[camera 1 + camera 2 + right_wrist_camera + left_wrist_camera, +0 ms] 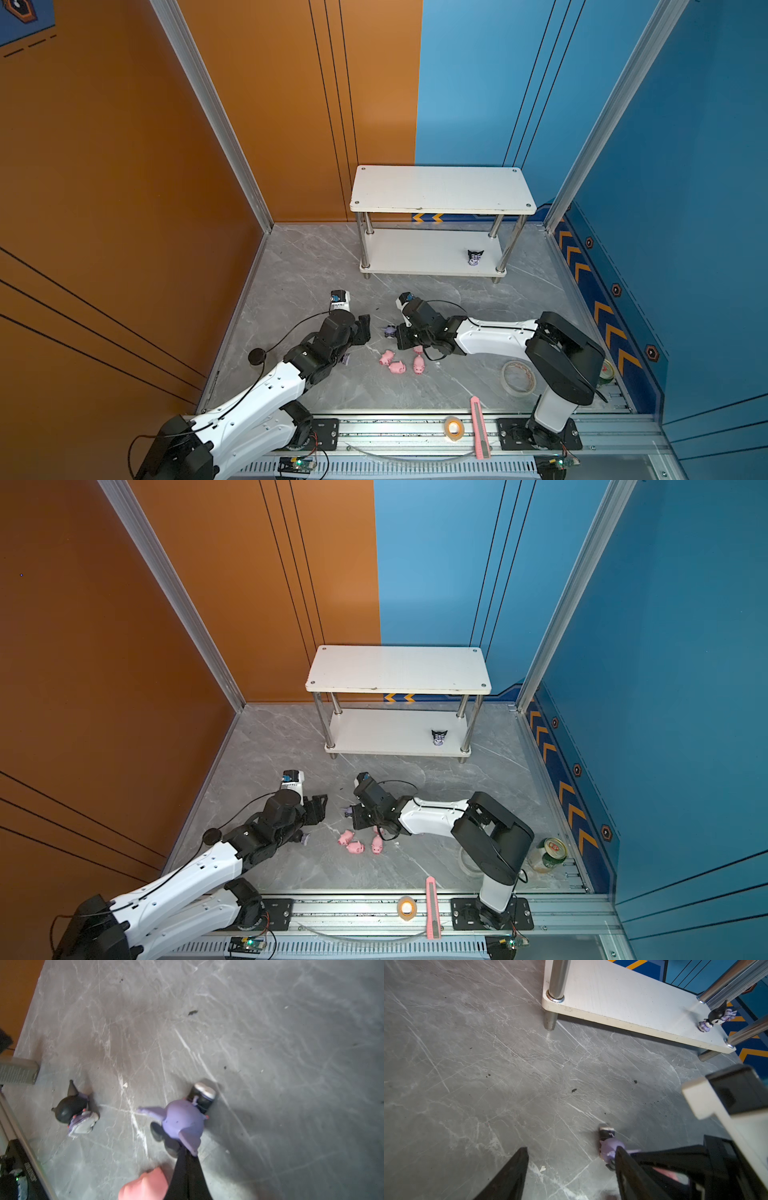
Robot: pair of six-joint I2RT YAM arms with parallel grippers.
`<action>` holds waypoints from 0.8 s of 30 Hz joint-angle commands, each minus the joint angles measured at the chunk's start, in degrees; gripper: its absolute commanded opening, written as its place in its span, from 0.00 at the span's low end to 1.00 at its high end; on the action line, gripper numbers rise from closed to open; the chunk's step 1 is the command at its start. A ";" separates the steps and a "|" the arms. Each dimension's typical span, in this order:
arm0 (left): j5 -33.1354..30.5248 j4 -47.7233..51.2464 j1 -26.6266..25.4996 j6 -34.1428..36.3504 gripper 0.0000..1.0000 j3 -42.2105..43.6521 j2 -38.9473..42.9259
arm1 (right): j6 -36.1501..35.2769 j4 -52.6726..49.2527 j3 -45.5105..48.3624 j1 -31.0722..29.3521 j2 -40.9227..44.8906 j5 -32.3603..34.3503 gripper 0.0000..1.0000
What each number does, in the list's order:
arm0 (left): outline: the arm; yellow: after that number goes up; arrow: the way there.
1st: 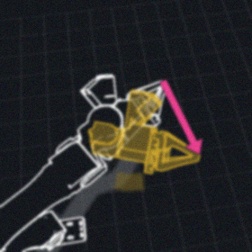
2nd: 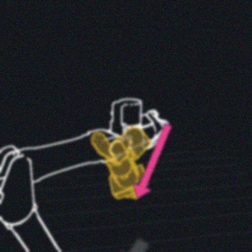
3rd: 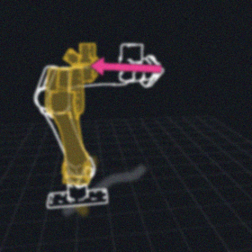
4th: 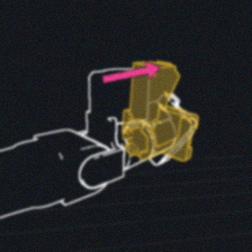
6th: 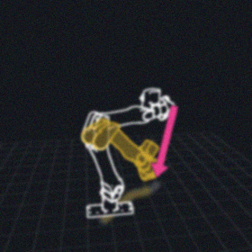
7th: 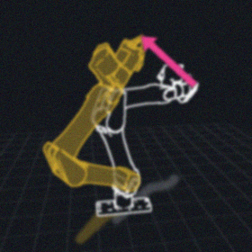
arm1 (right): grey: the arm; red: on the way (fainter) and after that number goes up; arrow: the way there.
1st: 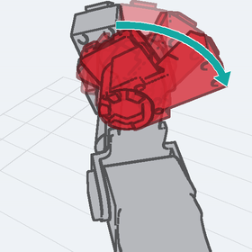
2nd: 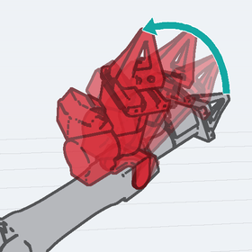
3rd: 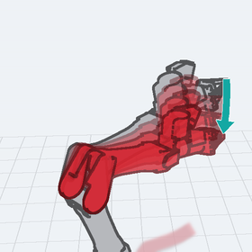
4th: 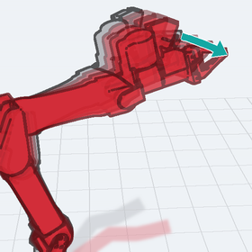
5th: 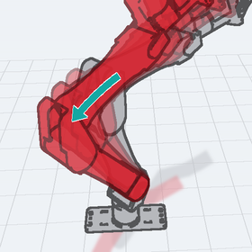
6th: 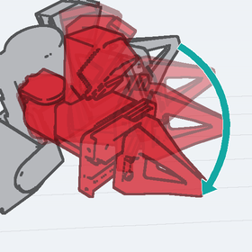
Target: Place and organize the plastic toys onto the shelf
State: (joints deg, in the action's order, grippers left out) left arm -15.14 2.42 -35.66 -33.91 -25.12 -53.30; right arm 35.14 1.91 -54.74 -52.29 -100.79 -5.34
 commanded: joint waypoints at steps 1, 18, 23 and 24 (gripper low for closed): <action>1.97 -1.65 0.43 -0.66 0.72 0.59 -1.26 | -1.94 -2.52 -2.85 2.20 -1.55 -0.50 0.00; 0.74 1.41 -1.42 0.63 0.94 -2.45 -3.75 | -24.07 -13.80 -4.37 -5.64 2.54 12.70 0.67; 0.76 5.24 1.12 1.28 0.95 -2.30 2.03 | -28.68 -13.50 -6.49 -5.55 -0.49 13.02 0.72; 0.80 6.01 1.64 1.29 0.96 -2.07 3.19 | -29.07 -12.78 -6.91 -5.22 -1.08 12.41 0.73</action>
State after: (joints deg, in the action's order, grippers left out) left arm -13.50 4.47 -35.27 -33.89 -26.06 -52.82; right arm 11.49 -9.04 -59.70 -58.37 -99.79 4.82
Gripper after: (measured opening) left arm 0.955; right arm 0.725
